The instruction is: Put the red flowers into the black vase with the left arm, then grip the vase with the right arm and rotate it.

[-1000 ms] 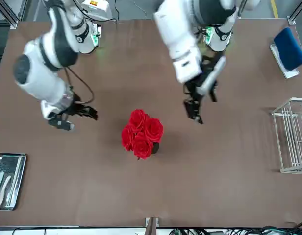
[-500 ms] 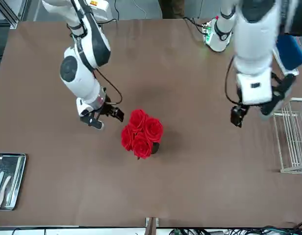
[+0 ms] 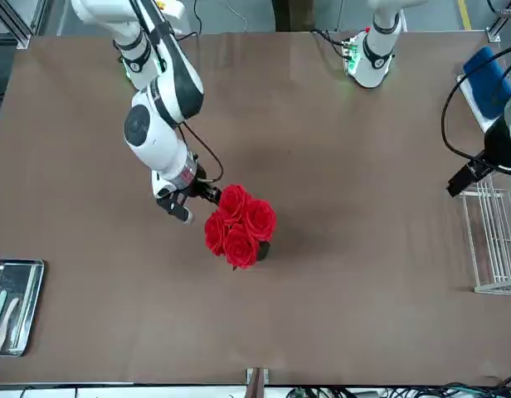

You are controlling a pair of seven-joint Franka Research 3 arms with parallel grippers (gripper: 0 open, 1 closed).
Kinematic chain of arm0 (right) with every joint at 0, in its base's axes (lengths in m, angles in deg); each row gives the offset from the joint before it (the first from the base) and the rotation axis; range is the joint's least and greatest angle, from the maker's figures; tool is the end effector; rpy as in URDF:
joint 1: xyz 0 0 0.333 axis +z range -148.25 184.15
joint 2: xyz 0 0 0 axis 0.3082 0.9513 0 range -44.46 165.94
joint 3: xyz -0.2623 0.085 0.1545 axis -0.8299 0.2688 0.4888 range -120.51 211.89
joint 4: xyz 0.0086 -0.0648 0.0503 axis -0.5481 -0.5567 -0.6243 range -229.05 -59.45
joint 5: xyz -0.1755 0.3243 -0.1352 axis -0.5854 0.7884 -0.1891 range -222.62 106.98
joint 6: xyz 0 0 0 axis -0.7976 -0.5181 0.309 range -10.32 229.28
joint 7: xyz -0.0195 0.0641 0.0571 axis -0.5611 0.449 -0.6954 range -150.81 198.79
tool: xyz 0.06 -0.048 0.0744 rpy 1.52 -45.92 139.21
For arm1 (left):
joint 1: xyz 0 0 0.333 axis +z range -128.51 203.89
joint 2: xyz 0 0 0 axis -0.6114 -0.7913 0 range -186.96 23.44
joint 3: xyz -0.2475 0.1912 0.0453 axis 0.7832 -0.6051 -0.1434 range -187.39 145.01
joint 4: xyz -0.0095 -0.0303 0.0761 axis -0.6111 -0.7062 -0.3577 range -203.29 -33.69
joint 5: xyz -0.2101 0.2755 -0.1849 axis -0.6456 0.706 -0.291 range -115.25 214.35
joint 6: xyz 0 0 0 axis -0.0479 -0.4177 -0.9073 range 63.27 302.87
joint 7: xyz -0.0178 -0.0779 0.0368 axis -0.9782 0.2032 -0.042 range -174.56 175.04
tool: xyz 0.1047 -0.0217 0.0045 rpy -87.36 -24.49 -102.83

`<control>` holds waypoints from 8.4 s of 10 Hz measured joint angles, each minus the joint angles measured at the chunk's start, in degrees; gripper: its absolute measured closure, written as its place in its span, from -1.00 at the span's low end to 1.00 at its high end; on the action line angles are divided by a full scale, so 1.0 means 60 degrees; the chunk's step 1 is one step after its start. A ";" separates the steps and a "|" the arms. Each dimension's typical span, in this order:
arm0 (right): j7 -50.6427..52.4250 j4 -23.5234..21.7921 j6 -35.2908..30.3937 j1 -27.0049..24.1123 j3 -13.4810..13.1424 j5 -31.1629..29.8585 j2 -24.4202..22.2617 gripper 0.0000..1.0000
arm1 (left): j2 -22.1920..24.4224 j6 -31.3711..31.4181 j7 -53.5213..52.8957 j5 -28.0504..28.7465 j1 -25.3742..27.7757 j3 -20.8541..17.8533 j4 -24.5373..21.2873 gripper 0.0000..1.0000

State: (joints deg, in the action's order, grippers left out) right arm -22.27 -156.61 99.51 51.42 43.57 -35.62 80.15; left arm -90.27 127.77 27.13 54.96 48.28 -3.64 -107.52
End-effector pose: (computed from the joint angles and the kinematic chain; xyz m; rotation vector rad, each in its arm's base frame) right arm 0.5581 0.3480 0.3762 -2.7012 0.6961 0.0312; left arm 0.5966 -0.0477 0.6200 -3.0507 -0.5438 -0.0494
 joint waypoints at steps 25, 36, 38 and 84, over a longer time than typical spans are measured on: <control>-0.2309 0.1797 0.1946 0.0746 0.0026 0.0294 0.2303 -0.37 | 0.0896 0.0079 -0.3472 -0.1655 -0.0403 -0.1333 -0.0839 -1.00; -0.2243 0.2018 0.1495 0.0745 -0.0080 -0.1099 0.2309 0.28 | 0.0949 0.0001 -0.3471 -0.1655 -0.0244 -0.1268 -0.0700 -1.00; -0.2234 0.2371 0.0702 0.0743 -0.0089 -0.1744 0.2308 0.29 | 0.0949 0.0000 -0.3472 -0.1655 -0.0256 -0.1253 -0.0700 -1.00; 1.3893 0.4151 -0.3405 -0.0335 -0.0136 -0.1815 0.2495 -0.51 | 0.0918 0.0000 -0.3471 -0.1655 -0.0164 -0.1333 -0.0701 -1.00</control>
State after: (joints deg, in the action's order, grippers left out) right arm 61.08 -131.71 79.08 49.41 42.76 -46.51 95.12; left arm -84.76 127.77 6.30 45.03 47.30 -11.64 -111.73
